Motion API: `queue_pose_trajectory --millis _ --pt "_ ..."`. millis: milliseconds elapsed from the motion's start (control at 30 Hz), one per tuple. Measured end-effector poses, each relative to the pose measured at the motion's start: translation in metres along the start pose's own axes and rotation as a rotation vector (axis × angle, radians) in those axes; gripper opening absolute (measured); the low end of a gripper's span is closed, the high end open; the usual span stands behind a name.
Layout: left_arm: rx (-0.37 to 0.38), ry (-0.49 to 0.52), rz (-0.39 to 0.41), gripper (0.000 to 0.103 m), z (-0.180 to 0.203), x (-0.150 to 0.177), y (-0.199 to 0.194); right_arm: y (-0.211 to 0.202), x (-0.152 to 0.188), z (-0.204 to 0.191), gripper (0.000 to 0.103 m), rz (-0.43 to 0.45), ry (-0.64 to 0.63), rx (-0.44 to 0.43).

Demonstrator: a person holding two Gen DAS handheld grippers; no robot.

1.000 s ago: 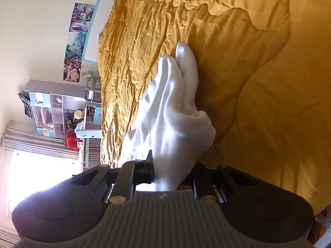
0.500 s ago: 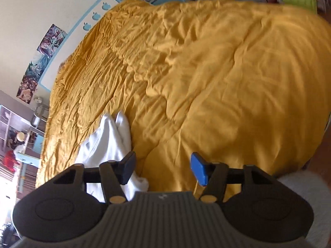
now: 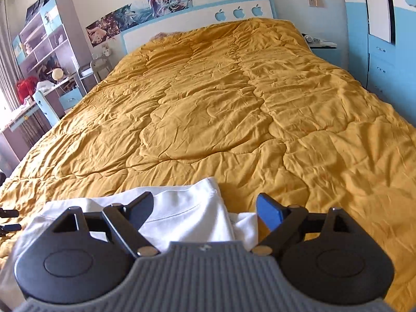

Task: Fold small clothes

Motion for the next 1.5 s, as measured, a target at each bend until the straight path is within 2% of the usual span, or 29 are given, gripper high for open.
queue_pose_trajectory --millis 133,233,333,400,467,500,533,567,600,733,833,867,900,967,1067,1133,1200,1233,1267,1300,1333,1367,1433,1467,1500 --pt "-0.038 -0.006 -0.019 0.083 0.003 -0.002 0.021 0.055 0.0 0.013 0.082 -0.078 -0.01 0.0" --pt "0.009 0.008 -0.005 0.082 0.01 -0.003 0.024 0.089 0.006 0.026 0.078 -0.167 -0.029 0.033" --pt "-0.007 0.016 -0.002 0.07 0.013 -0.006 0.034 0.109 0.01 0.032 0.076 -0.186 -0.024 0.018" --pt "-0.024 0.01 -0.002 0.062 0.012 -0.007 0.041 0.119 0.014 0.035 0.076 -0.203 -0.037 0.039" --pt "-0.021 -0.003 -0.011 0.055 0.013 -0.008 0.044 0.127 0.019 0.034 0.057 -0.212 -0.046 0.027" --pt "-0.025 -0.013 -0.016 0.043 0.013 -0.008 0.045 0.128 0.02 0.032 0.033 -0.205 -0.04 0.002" --pt "-0.039 -0.031 -0.014 0.033 0.014 -0.008 0.045 0.128 0.02 0.032 0.025 -0.189 -0.034 0.008" --pt "-0.041 -0.035 -0.012 0.012 0.015 -0.009 0.044 0.125 0.018 0.034 0.022 -0.161 -0.036 0.035" --pt "-0.038 -0.035 -0.008 0.011 0.017 -0.009 0.043 0.121 0.016 0.034 0.016 -0.133 -0.03 0.037" --pt "-0.028 -0.006 0.058 0.008 0.027 -0.013 0.028 0.095 0.005 0.035 0.012 0.002 0.038 0.005" --pt "0.013 0.002 0.106 0.008 0.035 -0.018 0.015 0.072 -0.007 0.032 0.008 0.093 0.065 -0.03" --pt "0.022 0.002 0.13 0.008 0.038 -0.021 0.012 0.065 -0.011 0.032 0.006 0.12 0.062 -0.025" --pt "0.008 0.002 0.141 0.008 0.037 -0.023 0.013 0.058 -0.016 0.034 0.0 0.15 0.051 0.011" --pt "-0.037 -0.004 0.125 0.008 0.034 -0.026 0.025 0.047 -0.022 0.047 0.0 0.202 0.047 0.098" --pt "-0.095 0.015 0.08 0.008 0.028 -0.02 0.05 0.045 -0.017 0.068 0.0 0.194 0.168 0.09" --pt "-0.132 0.06 0.076 0.01 0.026 -0.014 0.06 0.048 -0.009 0.07 0.0 0.159 0.183 0.075" --pt "-0.154 0.087 0.086 0.018 0.024 -0.011 0.061 0.053 0.001 0.07 0.004 0.114 0.204 0.051" --pt "-0.158 0.092 0.09 0.021 0.024 -0.011 0.059 0.057 0.006 0.07 0.02 0.1 0.239 0.032" --pt "-0.155 0.097 0.085 0.03 0.025 -0.01 0.055 0.061 0.011 0.072 0.036 0.088 0.285 -0.001" --pt "-0.139 0.102 0.073 0.044 0.026 -0.009 0.052 0.067 0.015 0.071 0.068 0.077 0.33 -0.043" --pt "-0.114 0.109 0.064 0.052 0.028 -0.006 0.048 0.074 0.018 0.069 0.08 0.063 0.356 -0.081" --pt "-0.086 0.118 0.057 0.066 0.032 -0.003 0.045 0.081 0.02 0.065 0.081 0.043 0.363 -0.109" --pt "-0.069 0.146 0.033 0.067 0.037 0.003 0.044 0.093 0.023 0.059 0.077 0.004 0.312 -0.088" --pt "-0.077 0.16 0.026 0.065 0.038 0.006 0.046 0.098 0.023 0.055 0.072 -0.004 0.267 -0.065" --pt "-0.096 0.171 0.033 0.046 0.04 0.008 0.048 0.102 0.023 0.052 0.053 0.0 0.233 -0.056"
Point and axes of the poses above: each gripper's, at about its wrist camera, not at the fingertips, and y roughly the way its jaws point, z to its right, x to its underside, the point moved 9 cm from there along y, roughly the way its jaws point, and after that the axes turned 15 degrees about -x, right-handed, at the moved point
